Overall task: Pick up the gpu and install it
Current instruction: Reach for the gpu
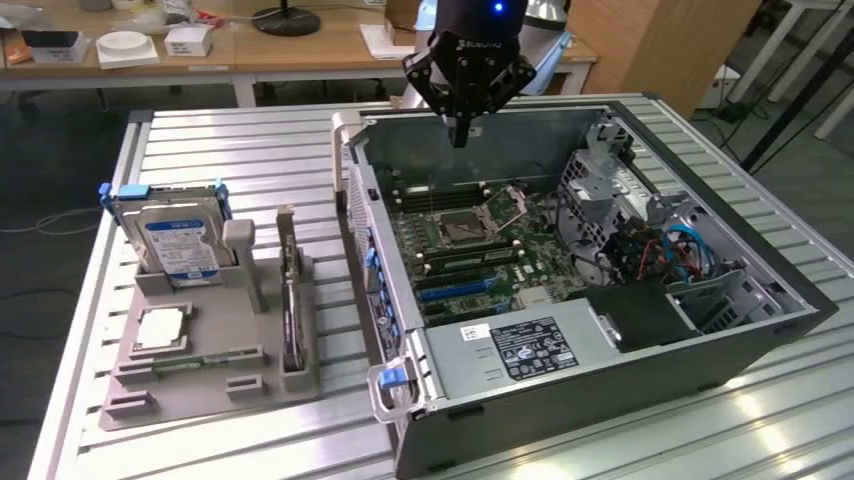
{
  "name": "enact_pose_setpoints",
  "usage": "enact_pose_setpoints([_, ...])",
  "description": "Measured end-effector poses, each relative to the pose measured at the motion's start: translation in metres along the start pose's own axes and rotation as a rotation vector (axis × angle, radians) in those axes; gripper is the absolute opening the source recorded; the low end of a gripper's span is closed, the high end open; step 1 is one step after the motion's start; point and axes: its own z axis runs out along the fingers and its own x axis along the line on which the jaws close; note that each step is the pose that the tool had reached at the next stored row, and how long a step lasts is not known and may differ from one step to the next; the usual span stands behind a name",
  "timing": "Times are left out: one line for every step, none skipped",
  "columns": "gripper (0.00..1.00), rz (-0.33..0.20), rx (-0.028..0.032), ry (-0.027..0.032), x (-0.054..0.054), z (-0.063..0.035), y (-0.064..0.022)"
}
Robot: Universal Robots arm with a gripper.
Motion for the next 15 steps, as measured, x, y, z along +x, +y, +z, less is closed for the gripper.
enact_pose_setpoints([0.11,0.0,0.0,0.0,0.0001,0.0,0.0])
enact_pose_setpoints([0.11,0.0,0.0,0.0,0.0001,0.0,0.0])
enact_pose_setpoints([0.11,0.0,0.0,0.0,0.0001,0.0,0.0])
enact_pose_setpoints([0.11,0.0,-0.0002,-0.0001,0.0003,0.0001,0.0])
enact_pose_setpoints([0.11,0.0,-0.0002,-0.0001,0.0005,0.0001,0.0])
enact_pose_setpoints([0.11,0.0,-0.0001,-0.0001,0.0007,0.0,-0.0001])
enact_pose_setpoints([0.11,0.0,0.0,0.0,0.001,0.0,-0.0001])
enact_pose_setpoints([0.11,0.0,0.0,0.0,0.0013,0.0,-0.0001])
enact_pose_setpoints([0.11,0.0,-0.0001,0.0,0.0015,0.0,-0.0001])
enact_pose_setpoints([0.11,0.0,0.0,0.0,0.0019,-0.0001,-0.0002])
enact_pose_setpoints([0.11,0.0,0.0,0.0,0.0023,-0.0001,-0.0002])
enact_pose_setpoints([0.11,0.0,-0.0001,0.0,0.0029,-0.0001,-0.0003])
enact_pose_setpoints([0.11,0.0,0.0,0.0,0.0035,-0.0001,-0.0003])
enact_pose_setpoints([0.11,0.0,0.0,0.0,0.0043,-0.0001,-0.0004])
enact_pose_setpoints([0.11,0.0,0.0,0.0,0.0051,-0.0002,-0.0004])
